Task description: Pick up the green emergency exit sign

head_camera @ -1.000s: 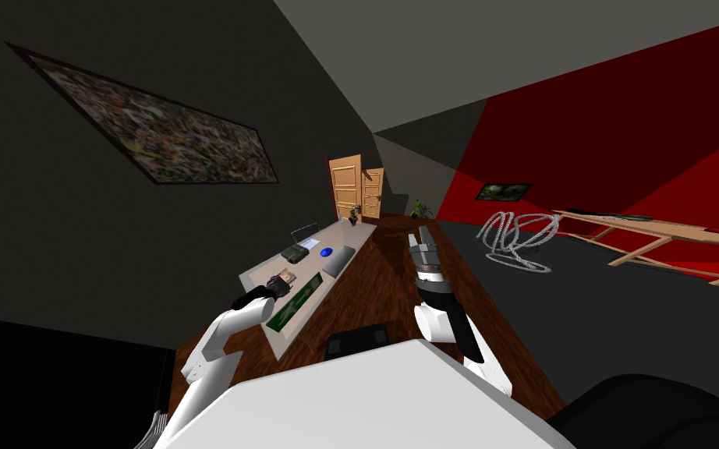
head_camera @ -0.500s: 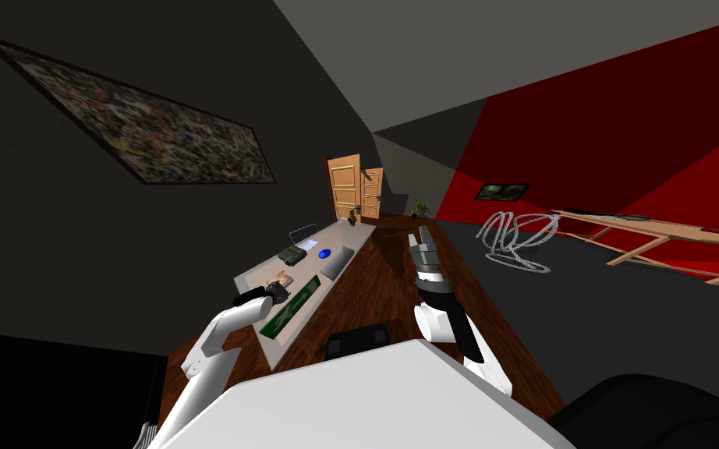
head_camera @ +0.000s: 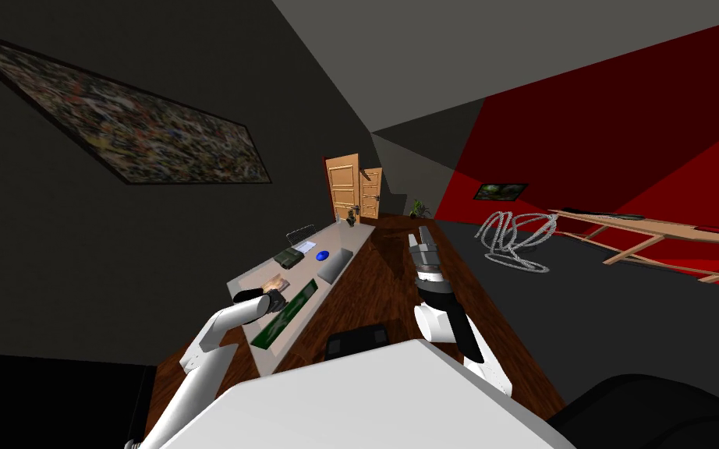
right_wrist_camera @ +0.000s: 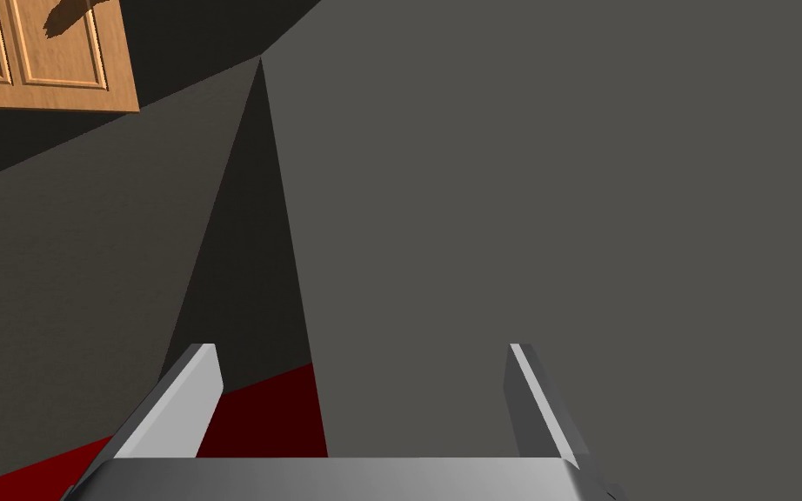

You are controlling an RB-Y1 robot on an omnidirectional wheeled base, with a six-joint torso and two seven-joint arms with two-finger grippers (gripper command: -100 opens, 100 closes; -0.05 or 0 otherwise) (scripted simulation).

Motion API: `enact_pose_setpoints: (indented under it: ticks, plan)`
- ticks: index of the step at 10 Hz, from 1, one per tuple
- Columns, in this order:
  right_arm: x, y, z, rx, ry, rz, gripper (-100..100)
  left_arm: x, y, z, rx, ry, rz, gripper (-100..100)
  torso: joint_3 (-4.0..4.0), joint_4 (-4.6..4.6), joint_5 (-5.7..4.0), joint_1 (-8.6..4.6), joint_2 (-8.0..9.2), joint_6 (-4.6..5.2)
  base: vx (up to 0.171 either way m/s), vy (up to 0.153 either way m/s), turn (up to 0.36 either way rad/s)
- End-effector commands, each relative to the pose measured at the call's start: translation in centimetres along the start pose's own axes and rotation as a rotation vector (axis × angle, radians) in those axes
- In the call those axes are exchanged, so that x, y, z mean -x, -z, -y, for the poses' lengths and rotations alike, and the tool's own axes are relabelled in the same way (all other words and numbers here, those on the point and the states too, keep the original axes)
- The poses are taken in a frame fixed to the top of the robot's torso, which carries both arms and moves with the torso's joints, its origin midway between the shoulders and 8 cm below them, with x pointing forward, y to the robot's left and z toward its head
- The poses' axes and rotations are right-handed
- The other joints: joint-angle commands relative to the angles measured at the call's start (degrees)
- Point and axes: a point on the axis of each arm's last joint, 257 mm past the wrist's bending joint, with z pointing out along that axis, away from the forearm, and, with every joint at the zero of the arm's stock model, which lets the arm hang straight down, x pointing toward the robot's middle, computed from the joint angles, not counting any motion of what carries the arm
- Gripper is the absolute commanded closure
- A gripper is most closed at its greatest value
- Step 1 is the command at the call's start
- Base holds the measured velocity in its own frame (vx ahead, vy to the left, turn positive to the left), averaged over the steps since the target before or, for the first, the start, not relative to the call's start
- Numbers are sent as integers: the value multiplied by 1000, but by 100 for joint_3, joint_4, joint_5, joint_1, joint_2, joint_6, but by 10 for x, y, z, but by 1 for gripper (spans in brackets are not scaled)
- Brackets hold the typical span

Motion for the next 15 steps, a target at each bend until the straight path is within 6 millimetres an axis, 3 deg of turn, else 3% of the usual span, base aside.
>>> enact_pose_setpoints:
  ticks: [1,7,15]
  plan:
    - [0,0,0,0,0,0,0,11,-4,-8,44,9,30,-100,0,0,0,0,0,0,38,-10,-13]
    - [0,0,0,0,0,0,0,56,-10,-38,243,62,152,-100,2,1,1,3,4,0,45,-6,-27]
    - [0,0,0,0,0,0,0,100,4,-71,466,112,279,-100,3,1,1,7,5,0,43,3,-28]
